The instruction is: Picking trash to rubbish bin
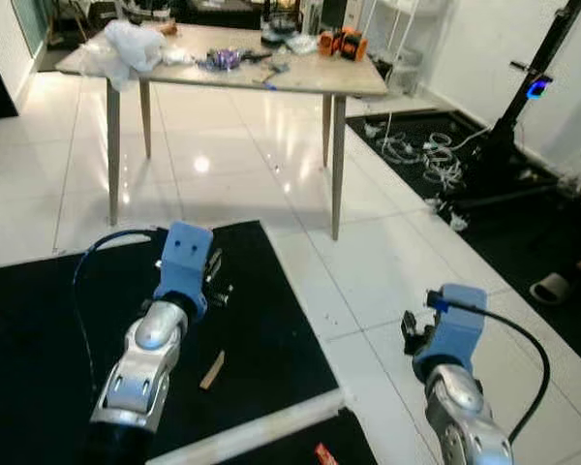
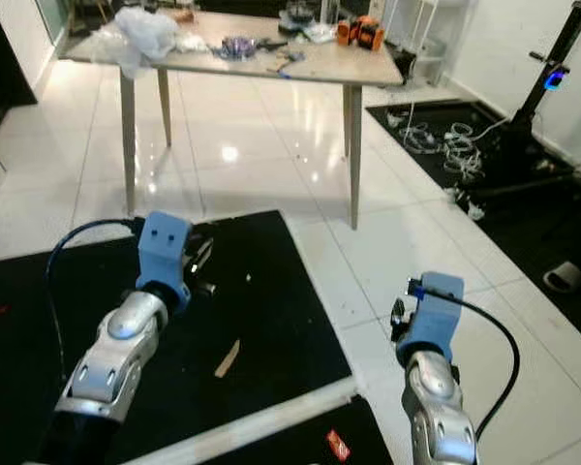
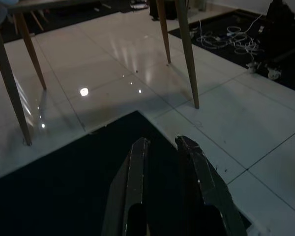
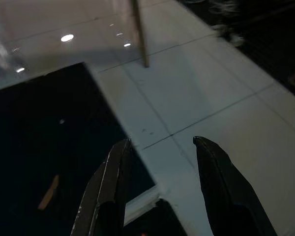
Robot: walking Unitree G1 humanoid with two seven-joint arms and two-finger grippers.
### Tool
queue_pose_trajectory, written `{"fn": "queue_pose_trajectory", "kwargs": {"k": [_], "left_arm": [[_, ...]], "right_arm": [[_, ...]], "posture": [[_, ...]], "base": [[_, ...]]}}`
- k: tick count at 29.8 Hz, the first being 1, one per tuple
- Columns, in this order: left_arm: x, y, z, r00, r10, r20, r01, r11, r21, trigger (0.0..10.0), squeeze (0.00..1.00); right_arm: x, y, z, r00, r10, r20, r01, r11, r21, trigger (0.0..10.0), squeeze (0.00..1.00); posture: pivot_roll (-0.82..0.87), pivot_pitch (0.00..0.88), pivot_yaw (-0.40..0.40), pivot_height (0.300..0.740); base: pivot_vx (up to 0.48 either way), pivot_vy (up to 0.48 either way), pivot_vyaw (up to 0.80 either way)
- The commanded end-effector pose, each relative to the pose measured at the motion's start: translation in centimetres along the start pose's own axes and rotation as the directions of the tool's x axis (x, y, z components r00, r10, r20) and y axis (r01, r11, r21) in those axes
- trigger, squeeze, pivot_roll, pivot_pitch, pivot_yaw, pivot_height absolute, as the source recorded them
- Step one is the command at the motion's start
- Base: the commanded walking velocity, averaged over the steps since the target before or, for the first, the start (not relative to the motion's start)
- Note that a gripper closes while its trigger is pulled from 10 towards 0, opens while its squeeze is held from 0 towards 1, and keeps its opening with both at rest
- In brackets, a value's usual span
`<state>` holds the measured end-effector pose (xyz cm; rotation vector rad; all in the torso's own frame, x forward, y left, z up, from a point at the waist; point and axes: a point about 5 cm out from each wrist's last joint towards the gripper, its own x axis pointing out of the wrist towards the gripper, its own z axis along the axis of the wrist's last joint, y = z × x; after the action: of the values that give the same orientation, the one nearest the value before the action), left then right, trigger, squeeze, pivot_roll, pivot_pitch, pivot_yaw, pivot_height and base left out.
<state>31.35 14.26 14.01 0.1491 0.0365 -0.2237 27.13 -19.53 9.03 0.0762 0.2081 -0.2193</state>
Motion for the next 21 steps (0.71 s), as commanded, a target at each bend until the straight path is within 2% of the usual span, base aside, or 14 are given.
{"fn": "queue_pose_trajectory", "kwargs": {"k": [1,4,8,21], "left_arm": [[-0.2,-0.1,-0.2,1.000,-0.005,-0.004,0.005,1.000,0.000,10.0,0.00],[-0.3,0.5,-0.1,0.999,0.040,0.000,-0.039,0.999,-0.038,10.0,0.00],[-0.3,0.7,0.0,0.999,0.044,0.008,-0.043,0.998,-0.055,10.0,0.00],[-0.4,0.2,0.1,1.000,0.010,0.011,-0.009,0.999,-0.048,10.0,0.00]], "right_arm": [[-0.1,-0.1,-0.4,1.000,0.004,-0.021,-0.005,1.000,-0.015,10.0,0.00],[0.2,0.4,0.0,1.000,0.025,-0.002,-0.025,0.999,-0.037,10.0,0.00],[0.3,0.6,0.2,0.999,0.042,0.006,-0.041,0.998,-0.049,10.0,0.00],[0.4,1.7,0.4,0.996,0.091,0.019,-0.089,0.993,-0.077,10.0,0.00]], "posture": [[-0.08,0.101,-0.024,0.740],[-0.08,0.104,-0.022,0.740],[-0.08,0.106,-0.021,0.740],[-0.09,0.107,-0.019,0.740]], "base": [[0.300,0.000,0.00],[0.396,0.000,0.00],[0.413,0.000,0.00],[0.420,0.000,0.00]]}}
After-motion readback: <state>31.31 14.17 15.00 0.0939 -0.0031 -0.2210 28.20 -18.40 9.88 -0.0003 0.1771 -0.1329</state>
